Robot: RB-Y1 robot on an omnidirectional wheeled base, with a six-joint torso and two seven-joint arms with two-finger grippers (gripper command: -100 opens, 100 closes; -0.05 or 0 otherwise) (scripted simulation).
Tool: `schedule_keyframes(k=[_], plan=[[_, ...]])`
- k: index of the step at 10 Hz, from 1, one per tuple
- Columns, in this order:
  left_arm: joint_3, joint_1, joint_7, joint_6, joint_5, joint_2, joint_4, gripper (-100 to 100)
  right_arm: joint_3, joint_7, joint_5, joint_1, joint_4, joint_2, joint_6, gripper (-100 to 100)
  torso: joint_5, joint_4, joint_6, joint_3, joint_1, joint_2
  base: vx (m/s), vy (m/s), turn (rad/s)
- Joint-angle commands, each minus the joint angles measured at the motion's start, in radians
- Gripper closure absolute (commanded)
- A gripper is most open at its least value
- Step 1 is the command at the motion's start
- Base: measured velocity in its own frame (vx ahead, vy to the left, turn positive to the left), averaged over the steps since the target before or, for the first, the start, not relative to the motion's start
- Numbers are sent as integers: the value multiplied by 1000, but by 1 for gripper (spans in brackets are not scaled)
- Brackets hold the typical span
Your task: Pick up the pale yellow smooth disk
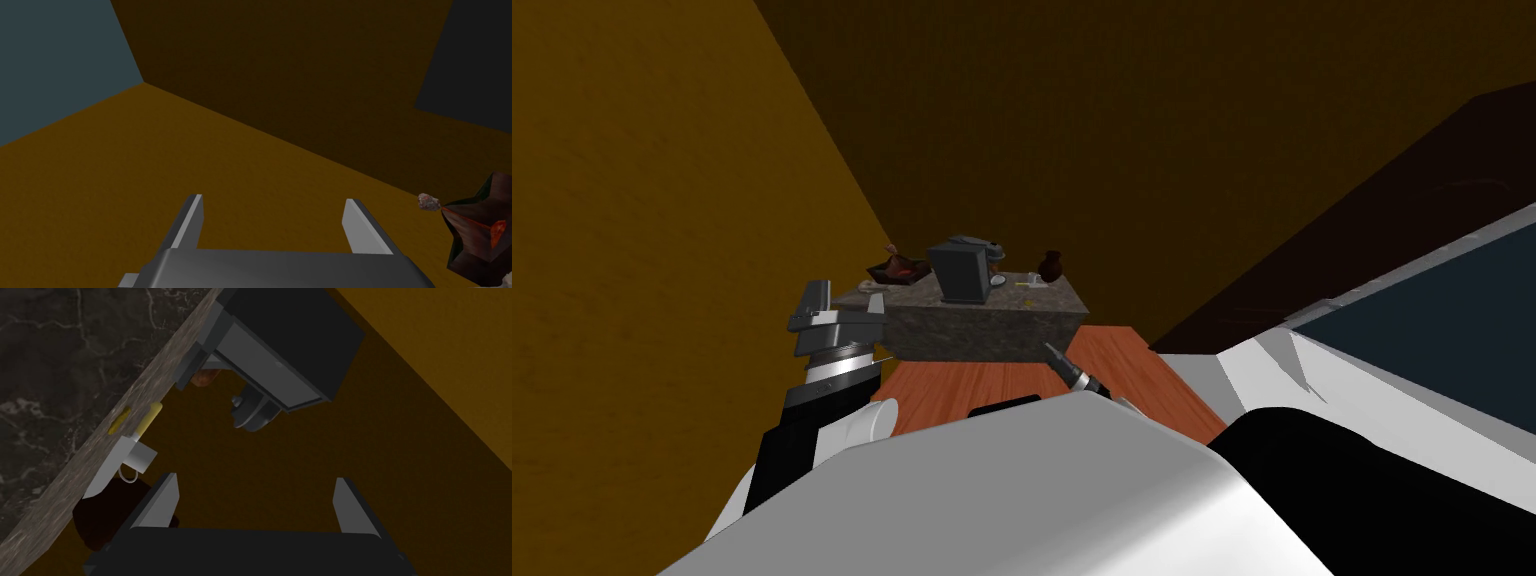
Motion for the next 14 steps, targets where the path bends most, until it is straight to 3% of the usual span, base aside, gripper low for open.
schedule_keyframes(k=[1, 6, 9, 11, 12, 13, 14], plan=[[0, 0, 0, 0, 0, 0, 0, 0, 25, 8, 24, 18, 35, -50, 1, -100, 0, 0, 0, 0, 0, 0, -40, 2, 109], [0, 0, 0, 0, 0, 0, 0, 0, 57, 19, 65, 55, 110, -196, -15, -100, 0, -1, 0, -1, 1, -2, -21, 10, 115], [0, 0, 0, 0, 0, 0, 0, 0, 84, 31, 106, 90, 194, -284, -32, -100, 0, -1, 0, -2, 1, -4, 5, 22, 142], [0, 0, 0, 0, 0, 0, 0, 0, 84, 31, 106, 90, 194, -324, -32, -100, 0, -1, 0, -3, 1, -4, 10, 14, 35], [0, 0, 0, 0, 0, 0, 0, 0, 95, 37, 126, 106, 239, -361, -42, -100, 0, -1, 0, -2, 1, -4, 15, 25, 223], [0, 0, 0, 0, 0, 0, 0, 0, 95, 37, 126, 106, 239, -388, -42, -100, 0, -1, -1, -3, 1, -5, 22, 19, 91], [0, 0, 0, 0, 0, 0, 0, 0, 104, 44, 146, 121, 274, -424, -51, -100, 0, -1, 0, -3, 1, -5, 34, 38, 140]])
